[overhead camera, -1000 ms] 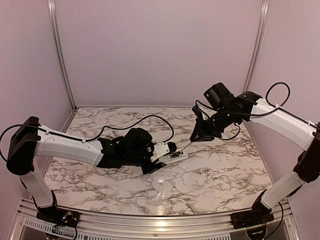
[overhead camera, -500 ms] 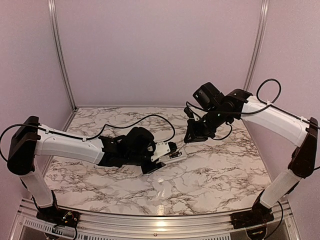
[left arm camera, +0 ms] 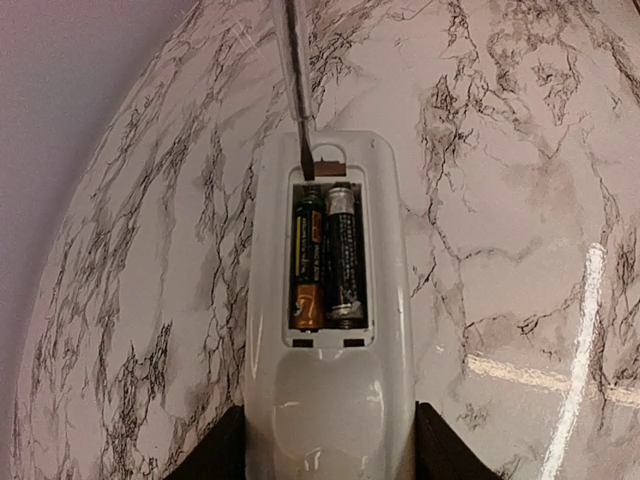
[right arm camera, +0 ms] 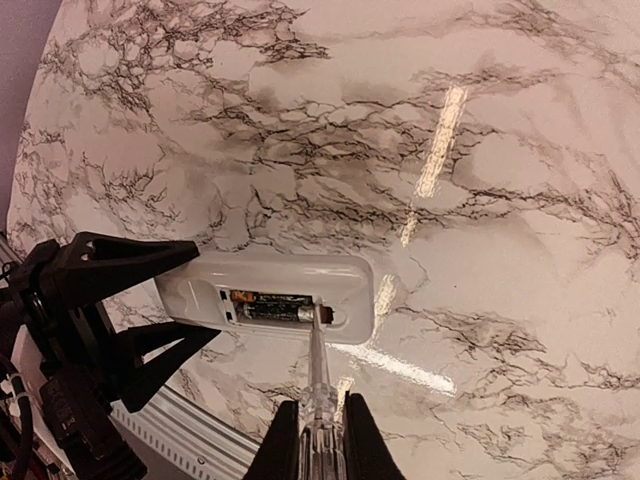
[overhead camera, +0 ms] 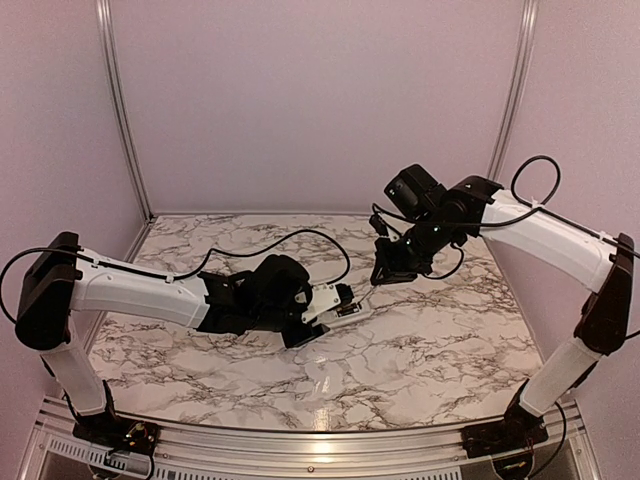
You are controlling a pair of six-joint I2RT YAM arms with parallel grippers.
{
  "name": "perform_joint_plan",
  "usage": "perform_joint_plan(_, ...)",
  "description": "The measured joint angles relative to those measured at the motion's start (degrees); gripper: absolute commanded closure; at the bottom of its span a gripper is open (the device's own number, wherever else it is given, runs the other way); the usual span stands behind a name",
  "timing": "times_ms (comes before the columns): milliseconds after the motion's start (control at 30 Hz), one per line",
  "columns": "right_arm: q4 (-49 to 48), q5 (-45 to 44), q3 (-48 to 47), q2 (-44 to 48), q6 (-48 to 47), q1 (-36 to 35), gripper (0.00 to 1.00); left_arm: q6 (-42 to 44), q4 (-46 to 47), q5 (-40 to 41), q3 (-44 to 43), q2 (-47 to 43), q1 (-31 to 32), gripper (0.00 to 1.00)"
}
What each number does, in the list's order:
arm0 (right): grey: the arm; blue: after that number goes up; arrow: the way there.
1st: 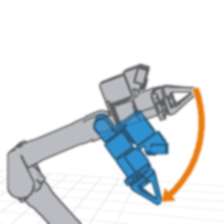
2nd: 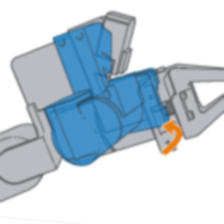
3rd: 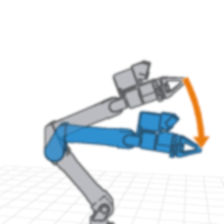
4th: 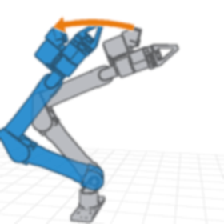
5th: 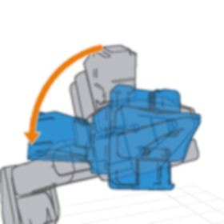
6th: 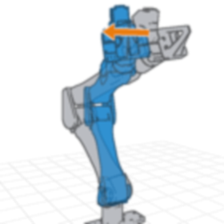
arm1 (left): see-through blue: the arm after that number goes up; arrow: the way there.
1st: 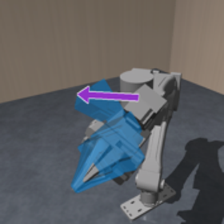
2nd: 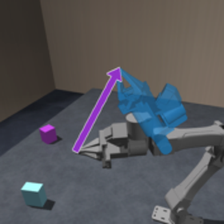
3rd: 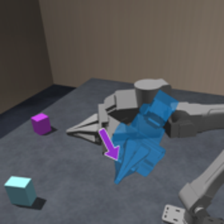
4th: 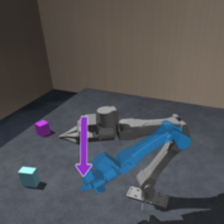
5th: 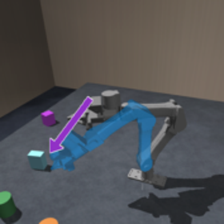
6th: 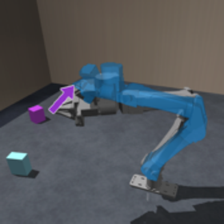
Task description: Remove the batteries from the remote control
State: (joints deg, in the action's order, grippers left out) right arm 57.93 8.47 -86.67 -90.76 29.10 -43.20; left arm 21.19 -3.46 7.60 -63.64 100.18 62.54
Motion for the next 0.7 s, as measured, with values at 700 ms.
perform_joint_plan(700,0.0,0.0,-1.0,-2.1,-0.7,0.0,1.0,-0.5,-1.7,1.1,-1.9,2.8,0.0,1.0)
